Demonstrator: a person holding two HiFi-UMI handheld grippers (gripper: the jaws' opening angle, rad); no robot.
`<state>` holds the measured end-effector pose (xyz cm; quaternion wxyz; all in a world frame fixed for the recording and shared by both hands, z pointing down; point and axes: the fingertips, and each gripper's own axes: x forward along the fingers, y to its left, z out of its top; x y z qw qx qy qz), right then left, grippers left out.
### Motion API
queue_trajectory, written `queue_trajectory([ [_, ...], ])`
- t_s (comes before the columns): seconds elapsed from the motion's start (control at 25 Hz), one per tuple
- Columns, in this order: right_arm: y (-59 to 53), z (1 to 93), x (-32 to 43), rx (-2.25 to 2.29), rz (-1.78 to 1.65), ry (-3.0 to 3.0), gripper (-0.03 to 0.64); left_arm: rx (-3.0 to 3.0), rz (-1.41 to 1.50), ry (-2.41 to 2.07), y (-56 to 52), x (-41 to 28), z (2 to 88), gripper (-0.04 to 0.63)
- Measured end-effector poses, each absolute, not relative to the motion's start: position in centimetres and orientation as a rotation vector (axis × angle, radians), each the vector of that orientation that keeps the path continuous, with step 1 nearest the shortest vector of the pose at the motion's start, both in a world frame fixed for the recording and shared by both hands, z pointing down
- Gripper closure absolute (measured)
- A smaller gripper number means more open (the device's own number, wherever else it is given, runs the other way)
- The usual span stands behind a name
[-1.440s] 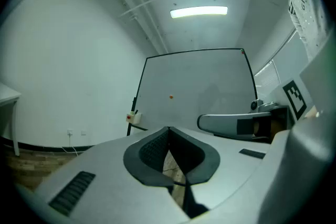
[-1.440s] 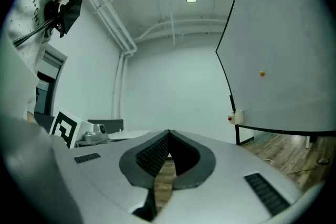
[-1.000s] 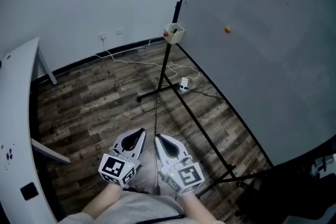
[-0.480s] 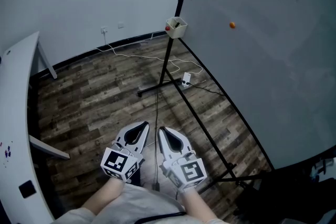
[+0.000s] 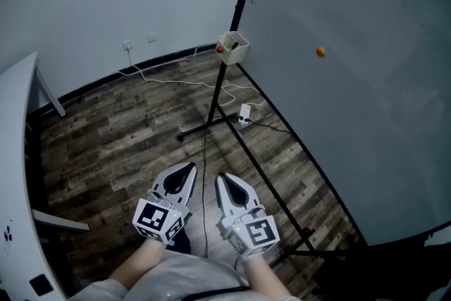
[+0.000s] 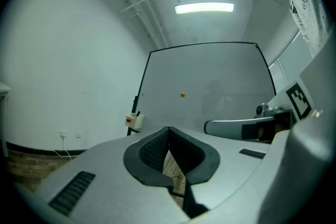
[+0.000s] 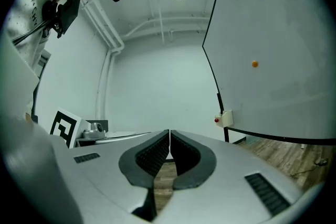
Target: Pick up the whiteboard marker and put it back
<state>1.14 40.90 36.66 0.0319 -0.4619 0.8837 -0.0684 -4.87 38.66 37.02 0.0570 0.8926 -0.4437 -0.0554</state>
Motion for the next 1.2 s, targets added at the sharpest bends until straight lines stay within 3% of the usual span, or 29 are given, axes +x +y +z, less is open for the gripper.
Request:
queue_trajectory([
  [0.72,20.8,38.6,-3.2,-1.538,-0.262,2.627,0.597,2.74,-0.111,-1.232,18.6,-10.0,39.0,0.58],
  [1.2,15.7,38.7,-5.8,-1.49,-0.227,2.663,0.597,2.678,-0.13,-1.214,13.5,-11.3,41.0,0.581],
])
